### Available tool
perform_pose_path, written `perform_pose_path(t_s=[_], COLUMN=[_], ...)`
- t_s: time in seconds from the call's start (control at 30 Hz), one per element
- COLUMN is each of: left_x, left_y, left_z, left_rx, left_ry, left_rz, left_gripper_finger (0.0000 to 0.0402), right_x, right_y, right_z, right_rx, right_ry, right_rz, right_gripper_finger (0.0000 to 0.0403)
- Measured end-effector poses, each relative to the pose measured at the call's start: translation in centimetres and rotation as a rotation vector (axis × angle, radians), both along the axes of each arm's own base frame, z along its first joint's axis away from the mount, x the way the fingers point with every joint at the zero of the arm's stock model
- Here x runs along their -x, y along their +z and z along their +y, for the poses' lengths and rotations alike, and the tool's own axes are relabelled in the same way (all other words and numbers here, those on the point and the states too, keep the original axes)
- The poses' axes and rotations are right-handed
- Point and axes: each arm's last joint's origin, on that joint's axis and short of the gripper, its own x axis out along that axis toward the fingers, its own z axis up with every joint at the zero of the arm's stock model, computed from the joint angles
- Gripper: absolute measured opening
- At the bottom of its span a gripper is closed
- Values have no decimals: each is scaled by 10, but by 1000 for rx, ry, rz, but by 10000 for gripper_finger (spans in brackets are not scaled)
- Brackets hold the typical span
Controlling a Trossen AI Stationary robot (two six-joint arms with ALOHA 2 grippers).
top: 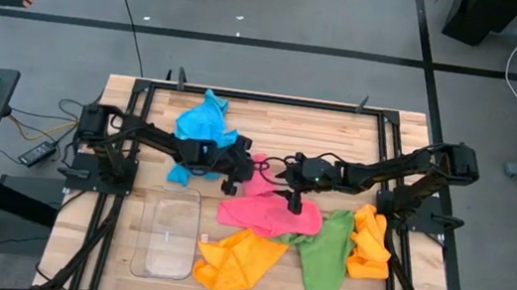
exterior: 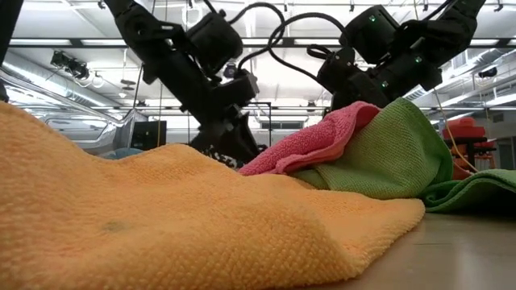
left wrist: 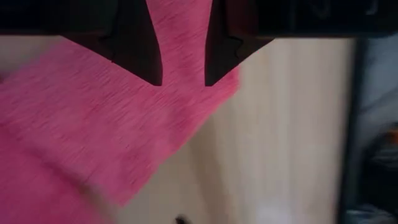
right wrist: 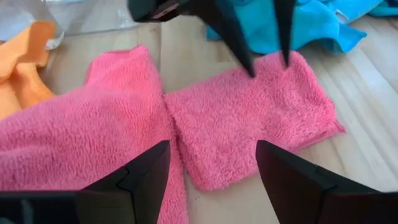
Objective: Fold microfiber towels
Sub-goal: Put the top pink microfiber cloth into the transparent bin
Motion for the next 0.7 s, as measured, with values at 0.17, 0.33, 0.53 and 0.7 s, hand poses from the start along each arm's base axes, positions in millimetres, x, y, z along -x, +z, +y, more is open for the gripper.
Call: perform_pose_path(t_s=[0.17,0.33,0.53,0.7], left_x=[1,1,1,6], left_y=[0,0,0,-6], left_z=[-18,-29,-29,-32], left_rx=[-206,-264,-259,-206], left_ry=[-20,-115,-118,-121], left_rz=[72,105,106,162], left_gripper_finger=[167,177,166,154], right_x=[1,4,4,5], right_y=[2,-3,-3,-3], right_z=[-3,-13,-16,-19], right_rx=[15,122,418,459], right_ry=[0,11,126,114], right_rz=[6,59,112,129], right_gripper_finger=[248,248,248,248])
